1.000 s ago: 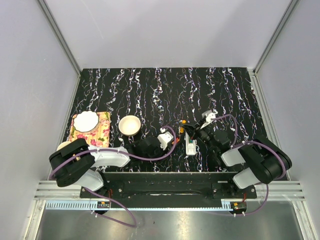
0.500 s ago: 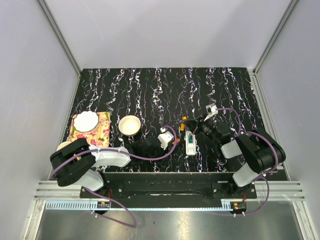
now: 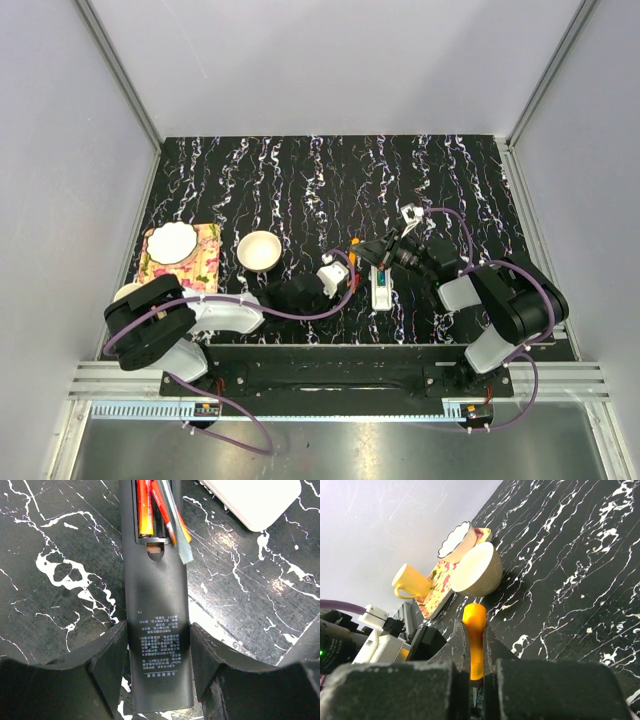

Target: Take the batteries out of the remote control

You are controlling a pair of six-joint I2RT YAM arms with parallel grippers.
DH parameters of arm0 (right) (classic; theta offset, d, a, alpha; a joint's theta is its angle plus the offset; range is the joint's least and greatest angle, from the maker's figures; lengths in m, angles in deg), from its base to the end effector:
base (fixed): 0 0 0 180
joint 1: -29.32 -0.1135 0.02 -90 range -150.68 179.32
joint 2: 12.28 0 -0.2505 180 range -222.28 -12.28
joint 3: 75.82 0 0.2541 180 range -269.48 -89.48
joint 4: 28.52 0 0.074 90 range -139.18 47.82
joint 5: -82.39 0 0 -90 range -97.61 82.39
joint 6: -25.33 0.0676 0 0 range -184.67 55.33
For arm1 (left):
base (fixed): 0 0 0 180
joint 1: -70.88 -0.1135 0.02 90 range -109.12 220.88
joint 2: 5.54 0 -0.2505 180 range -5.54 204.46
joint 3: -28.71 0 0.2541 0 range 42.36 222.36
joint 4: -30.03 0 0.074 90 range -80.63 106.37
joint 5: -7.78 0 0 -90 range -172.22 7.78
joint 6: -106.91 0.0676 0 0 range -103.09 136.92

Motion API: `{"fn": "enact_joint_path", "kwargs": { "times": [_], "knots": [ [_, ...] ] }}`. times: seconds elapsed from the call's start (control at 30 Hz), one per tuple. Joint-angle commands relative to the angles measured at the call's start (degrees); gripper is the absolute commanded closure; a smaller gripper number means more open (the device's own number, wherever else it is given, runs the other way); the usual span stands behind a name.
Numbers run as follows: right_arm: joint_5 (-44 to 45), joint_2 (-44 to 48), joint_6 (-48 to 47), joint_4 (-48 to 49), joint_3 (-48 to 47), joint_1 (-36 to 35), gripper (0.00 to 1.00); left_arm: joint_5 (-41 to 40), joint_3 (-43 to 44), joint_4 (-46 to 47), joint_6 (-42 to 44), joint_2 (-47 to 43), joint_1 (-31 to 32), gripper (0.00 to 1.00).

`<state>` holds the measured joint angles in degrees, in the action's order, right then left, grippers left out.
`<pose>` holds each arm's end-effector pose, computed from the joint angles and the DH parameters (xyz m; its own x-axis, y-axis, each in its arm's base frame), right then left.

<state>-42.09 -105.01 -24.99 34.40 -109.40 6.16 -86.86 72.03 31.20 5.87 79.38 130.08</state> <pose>0.2531 0.1499 0.1541 -0.4921 0.3620 -0.7917 -0.6878 0.3958 0.6085 0.1560 -0.2510 0.1026 -0.4838 0.4389 -0.7572 0.7458 0.6595 -0.0943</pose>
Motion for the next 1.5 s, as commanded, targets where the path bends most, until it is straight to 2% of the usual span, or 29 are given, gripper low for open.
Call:
{"fn": "enact_joint_path", "kwargs": {
  "times": [0.0,0.23,0.43,0.57,0.63,1.03,1.2,1.27,1.3,1.4,1.47],
  "knots": [
    [-2.2,-0.1,2.1,9.8,0.5,-0.3,1.0,-0.1,-0.1,-2.4,-1.8,3.1,0.0,1.0],
    [0.2,2.5,0.1,8.1,0.5,-0.1,1.0,0.0,0.0,-2.7,-1.9,3.1,0.0,1.0],
    [4.8,8.3,-7.7,-1.9,-1.2,0.5,1.0,0.1,-0.1,-2.5,-2.0,3.1,0.0,1.0],
    [4.8,12.5,-13.0,-13.1,-3.4,0.6,1.0,-0.1,-0.1,-2.5,-2.2,3.3,0.0,1.0],
    [4.4,13.5,-14.4,-15.0,-3.5,0.5,1.0,-0.3,0.1,-2.7,-2.4,3.4,0.0,1.0],
    [4.8,15.6,-15.2,-15.5,0.5,0.6,1.0,-1.9,1.4,-4.2,-2.1,1.4,-0.1,0.99],
    [10.2,14.3,-14.3,-7.0,3.3,0.6,1.0,-3.1,3.1,-8.1,-4.0,1.0,-0.2,0.99],
    [13.1,13.8,-13.3,-2.4,4.9,0.5,1.0,-3.4,4.6,-10.8,-4.8,0.6,-0.2,0.92],
    [13.3,13.7,-13.1,-1.4,5.1,0.6,1.0,-3.4,4.9,-11.2,-5.6,0.2,-0.2,0.68],
    [12.0,13.5,-11.3,-0.7,4.5,0.6,1.0,-3.9,4.9,-11.5,-7.0,-3.9,-0.2,0.19],
    [10.0,13.6,-10.1,0.1,3.7,0.5,1.0,-4.2,6.2,-13.1,-7.8,-8.9,-0.8,0.1]
  ]
}}
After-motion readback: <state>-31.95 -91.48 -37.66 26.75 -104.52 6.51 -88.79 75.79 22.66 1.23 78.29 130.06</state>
